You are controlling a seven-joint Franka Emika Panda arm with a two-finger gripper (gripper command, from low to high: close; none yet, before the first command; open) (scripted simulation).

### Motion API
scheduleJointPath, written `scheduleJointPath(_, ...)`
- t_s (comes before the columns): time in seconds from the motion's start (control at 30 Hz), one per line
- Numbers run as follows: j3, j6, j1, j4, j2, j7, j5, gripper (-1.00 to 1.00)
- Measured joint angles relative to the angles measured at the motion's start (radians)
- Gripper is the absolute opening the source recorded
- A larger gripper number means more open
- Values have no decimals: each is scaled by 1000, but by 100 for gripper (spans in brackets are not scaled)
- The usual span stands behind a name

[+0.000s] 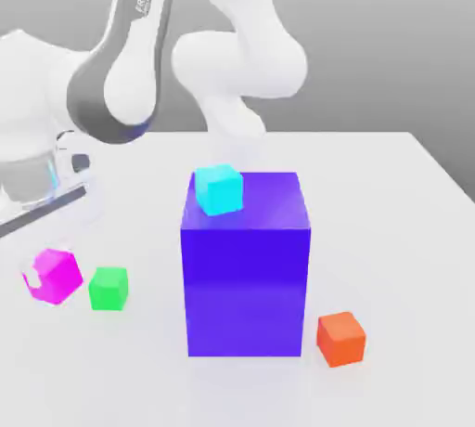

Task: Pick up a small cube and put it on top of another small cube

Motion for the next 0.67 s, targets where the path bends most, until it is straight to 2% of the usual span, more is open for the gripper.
scheduleJointPath(0.2, 72, 53, -169, -228, -156, 444, -225, -100)
scheduleJointPath(0.27, 86, 78, -203, -252, -149, 506, -265, -100)
scheduleJointPath(0.47, 90, 195, -219, -251, -30, 533, -286, -100)
scheduleJointPath(0.6, 97, 293, -210, -250, 69, 504, -243, -100)
scheduleJointPath(0.63, 106, 317, -212, -251, 93, 488, -220, 100)
scheduleJointPath(0.67, 105, 317, -212, -251, 93, 488, -220, 100)
